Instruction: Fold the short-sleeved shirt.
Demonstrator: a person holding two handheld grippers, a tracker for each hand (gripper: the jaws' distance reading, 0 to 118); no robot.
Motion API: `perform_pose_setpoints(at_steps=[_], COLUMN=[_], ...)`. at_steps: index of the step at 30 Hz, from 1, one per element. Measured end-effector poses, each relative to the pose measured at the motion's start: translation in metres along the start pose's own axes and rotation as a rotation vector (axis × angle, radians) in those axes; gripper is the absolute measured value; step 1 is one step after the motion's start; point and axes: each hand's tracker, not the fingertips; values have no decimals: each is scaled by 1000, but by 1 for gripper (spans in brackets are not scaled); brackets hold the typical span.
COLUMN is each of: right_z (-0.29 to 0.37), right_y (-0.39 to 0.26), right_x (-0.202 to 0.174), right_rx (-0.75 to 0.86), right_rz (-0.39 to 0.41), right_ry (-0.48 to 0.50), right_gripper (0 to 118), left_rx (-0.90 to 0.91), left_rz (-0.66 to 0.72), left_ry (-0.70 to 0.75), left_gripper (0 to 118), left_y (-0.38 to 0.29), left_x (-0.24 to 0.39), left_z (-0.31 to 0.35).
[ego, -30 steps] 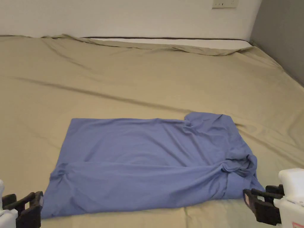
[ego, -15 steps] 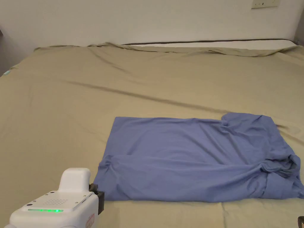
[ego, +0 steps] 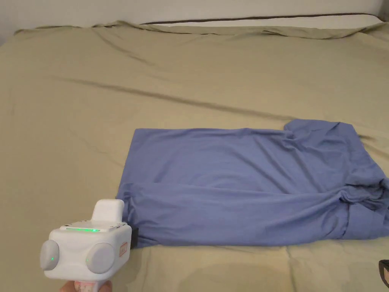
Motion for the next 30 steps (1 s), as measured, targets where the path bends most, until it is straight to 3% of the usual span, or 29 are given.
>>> perform_pose_setpoints(at_steps=[6, 7, 8, 9, 12, 14, 17, 19, 20, 21, 22, 23, 25, 30], right_z=[-24, -30, -38, -50, -87, -112, -155, -174, -180, -179, -172, -169, -165, -130], right_y=[12, 17, 23, 28, 39, 44, 49, 49, 48, 48, 51, 53, 54, 55], right_x=[23, 32, 43, 55, 95, 114, 126, 122, 117, 113, 108, 102, 97, 104], right_rx=[10, 21, 19, -32, -122, -141, -236, -293, -308, -296, -247, -235, -238, -170], right_rz=[-40, -53, -88, -123, -263, -297, -190, -94, -81, -107, -115, -87, -47, -108], right_ry=[37, 25, 3, -5, 28, 5, -106, -103, -37, 26, 28, 12, -14, 54], right_gripper=[6, 30, 70, 103, 102, 102, 102, 97, 83, 49, 27, 17, 14, 13], left_rx=[59, 60, 58, 60, 52, 35, 23, 17, 10, 3, -2, -4, 0, 35], left_rz=[86, 90, 97, 106, 136, 128, 97, 81, 61, 43, 20, 14, 10, 52], left_ry=[-40, -46, -52, -58, -72, -67, -50, -46, -39, -35, -28, -29, -29, -68], left_gripper=[7, 7, 7, 7, 7, 7, 7, 7, 7, 7, 7, 7, 7, 7], left_y=[0, 3, 5, 6, 10, 10, 12, 13, 13, 13, 13, 14, 14, 17], left_x=[-6, -8, -10, -9, -12, -11, -4, -2, -1, 1, 2, 3, 2, -15], left_z=[24, 26, 27, 33, 30, 25, 25, 22, 21, 19, 19, 19, 21, 45])
